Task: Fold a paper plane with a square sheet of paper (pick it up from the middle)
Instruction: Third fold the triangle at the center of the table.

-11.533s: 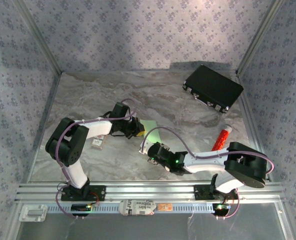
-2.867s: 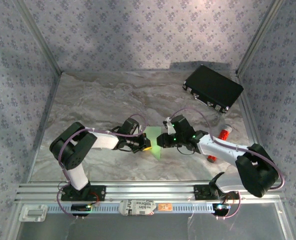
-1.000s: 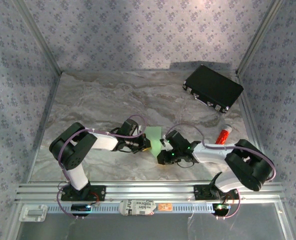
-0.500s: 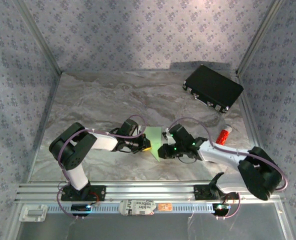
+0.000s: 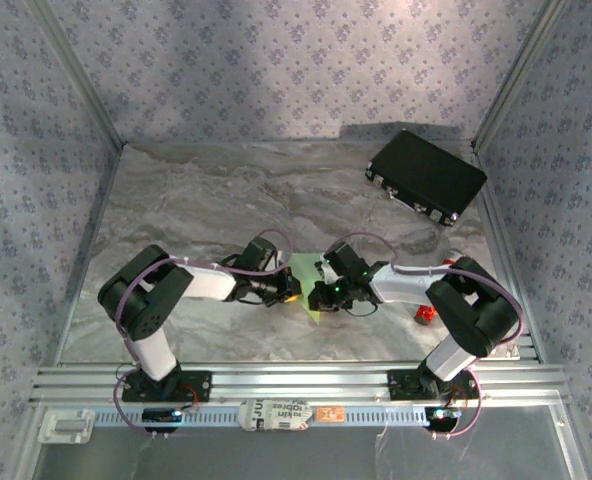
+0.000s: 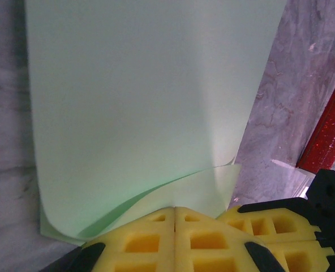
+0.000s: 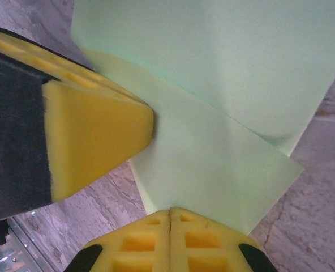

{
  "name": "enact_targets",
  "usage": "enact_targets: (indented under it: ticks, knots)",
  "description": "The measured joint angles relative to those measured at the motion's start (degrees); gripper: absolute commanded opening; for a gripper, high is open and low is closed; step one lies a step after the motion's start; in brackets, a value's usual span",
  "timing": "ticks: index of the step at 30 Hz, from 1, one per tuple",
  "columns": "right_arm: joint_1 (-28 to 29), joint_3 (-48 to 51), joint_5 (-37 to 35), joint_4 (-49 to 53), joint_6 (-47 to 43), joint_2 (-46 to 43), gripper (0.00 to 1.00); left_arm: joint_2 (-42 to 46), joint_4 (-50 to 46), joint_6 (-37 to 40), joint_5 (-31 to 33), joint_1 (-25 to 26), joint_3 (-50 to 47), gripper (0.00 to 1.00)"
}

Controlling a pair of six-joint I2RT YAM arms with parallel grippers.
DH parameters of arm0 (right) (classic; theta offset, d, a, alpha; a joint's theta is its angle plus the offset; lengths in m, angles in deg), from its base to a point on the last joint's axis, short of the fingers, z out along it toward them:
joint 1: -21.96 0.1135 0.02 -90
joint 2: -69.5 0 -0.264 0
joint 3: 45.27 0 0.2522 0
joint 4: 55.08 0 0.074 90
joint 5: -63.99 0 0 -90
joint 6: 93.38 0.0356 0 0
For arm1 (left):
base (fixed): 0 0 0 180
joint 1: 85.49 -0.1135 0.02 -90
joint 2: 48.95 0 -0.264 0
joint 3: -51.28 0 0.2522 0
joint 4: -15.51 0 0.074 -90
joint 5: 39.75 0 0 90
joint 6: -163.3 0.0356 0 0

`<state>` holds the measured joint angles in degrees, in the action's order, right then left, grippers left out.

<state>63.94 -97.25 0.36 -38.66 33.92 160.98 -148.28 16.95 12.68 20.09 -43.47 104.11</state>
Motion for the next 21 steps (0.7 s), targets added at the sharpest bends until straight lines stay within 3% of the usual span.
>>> enact_targets:
  ticks: [7,21]
  knots:
    - [-0.02,1.07,1.11,-2.43,0.5,0.09,0.0,4.11,-8.44,0.37,2.64,0.59,3.23,0.1]
    - [-0.28,1.25,1.53,-2.64,0.85,0.13,0.0,0.57,-7.45,0.35,3.91,0.39,2.99,0.06]
